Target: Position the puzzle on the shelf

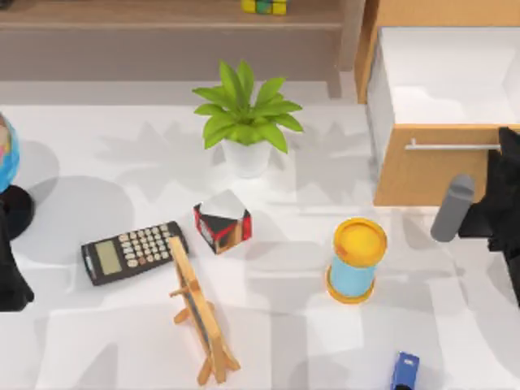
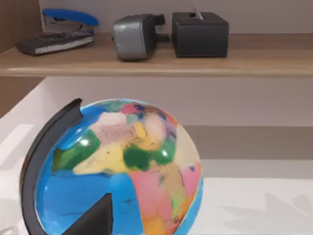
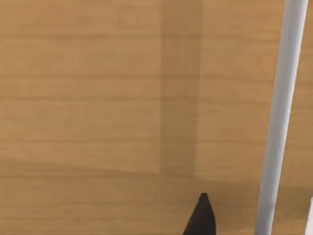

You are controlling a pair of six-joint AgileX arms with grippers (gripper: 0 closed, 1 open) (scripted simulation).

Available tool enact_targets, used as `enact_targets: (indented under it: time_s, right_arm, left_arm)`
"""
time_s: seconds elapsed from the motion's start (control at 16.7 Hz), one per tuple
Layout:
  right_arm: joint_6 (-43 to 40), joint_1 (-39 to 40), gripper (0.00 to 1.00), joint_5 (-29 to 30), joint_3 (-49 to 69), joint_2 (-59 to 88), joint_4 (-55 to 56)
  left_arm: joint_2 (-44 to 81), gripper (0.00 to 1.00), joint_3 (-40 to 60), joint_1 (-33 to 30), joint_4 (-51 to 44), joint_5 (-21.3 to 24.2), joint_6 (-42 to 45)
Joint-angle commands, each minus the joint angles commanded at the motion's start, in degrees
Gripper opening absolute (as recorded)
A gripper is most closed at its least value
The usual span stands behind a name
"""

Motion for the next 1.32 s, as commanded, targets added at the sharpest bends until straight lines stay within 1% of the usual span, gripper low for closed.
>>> enact_targets:
  time_s: [0.18,0.24,0.84,1.32]
  right_arm:
    - [0.0,0.0,0.02,0.0,0.0,0.0,0.0]
    - [0.0,0.0,0.0,0.0,0.0,0.0,0.0]
    - [0.2,-0.1,0.0,-0.2,0.7,0.3,-0.6]
    - [0.1,-3.5,0.0,-3.6,12.8,4.1,-9.0]
  left_arm:
    - [0.0,1.0,0.0,0.0,0.0,0.0,0.0]
    - [0.0,1.0,0.0,0.0,0.0,0.0,0.0]
    - [0.0,1.0,0.0,0.0,0.0,0.0,0.0]
    - [0.0,1.0,0.0,0.0,0.0,0.0,0.0]
